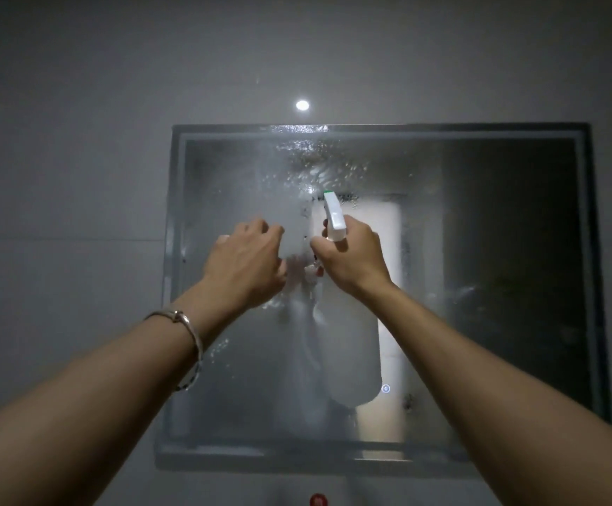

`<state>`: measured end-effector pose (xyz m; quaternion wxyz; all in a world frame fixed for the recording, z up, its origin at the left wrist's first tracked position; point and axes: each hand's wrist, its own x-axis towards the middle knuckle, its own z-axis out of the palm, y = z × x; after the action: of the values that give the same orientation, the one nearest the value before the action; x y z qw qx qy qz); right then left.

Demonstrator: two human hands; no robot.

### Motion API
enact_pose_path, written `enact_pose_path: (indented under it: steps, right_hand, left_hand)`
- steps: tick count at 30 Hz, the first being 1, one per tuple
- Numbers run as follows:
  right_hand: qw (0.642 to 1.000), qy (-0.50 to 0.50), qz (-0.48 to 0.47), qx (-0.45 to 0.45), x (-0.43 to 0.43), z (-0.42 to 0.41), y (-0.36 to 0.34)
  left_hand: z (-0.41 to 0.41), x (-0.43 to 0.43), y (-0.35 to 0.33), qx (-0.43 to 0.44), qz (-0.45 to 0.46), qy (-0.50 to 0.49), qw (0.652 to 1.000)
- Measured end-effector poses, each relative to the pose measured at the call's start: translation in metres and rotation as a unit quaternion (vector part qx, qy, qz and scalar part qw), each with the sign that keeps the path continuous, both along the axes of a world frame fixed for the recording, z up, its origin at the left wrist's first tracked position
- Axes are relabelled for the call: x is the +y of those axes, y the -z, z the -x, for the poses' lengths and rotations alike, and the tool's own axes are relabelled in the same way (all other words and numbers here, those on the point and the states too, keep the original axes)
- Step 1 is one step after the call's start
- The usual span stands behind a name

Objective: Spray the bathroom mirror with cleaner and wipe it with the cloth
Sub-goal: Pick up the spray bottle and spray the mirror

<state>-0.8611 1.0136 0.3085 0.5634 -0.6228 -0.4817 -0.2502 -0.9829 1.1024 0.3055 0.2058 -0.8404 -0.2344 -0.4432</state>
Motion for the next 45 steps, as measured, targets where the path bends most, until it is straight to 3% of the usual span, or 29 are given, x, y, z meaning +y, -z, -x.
enact_pose_path:
  steps: [11, 30, 38, 45]
  right_hand:
    - [0.990, 0.137, -0.033, 0.018, -0.113, -0.097, 0.001]
    - [0.967, 0.246, -0.038, 0.059, -0.274, -0.169, 0.026]
    - [0.965, 0.239, 0.025, 0.105, -0.282, -0.175, 0.068]
    - [0.967, 0.215, 0.077, 0.115, -0.230, -0.156, 0.090]
  left_hand:
    - [-0.112, -0.087, -0.006, 0.014, -0.026, 0.101, 0.994]
    - [-0.213, -0.213, -0.001, 0.037, -0.064, 0.224, 0.972]
    - [-0.229, -0.212, 0.031, 0.063, -0.058, 0.243, 0.966]
    - [-0.199, -0.152, 0.064, 0.102, -0.031, 0.169, 0.980]
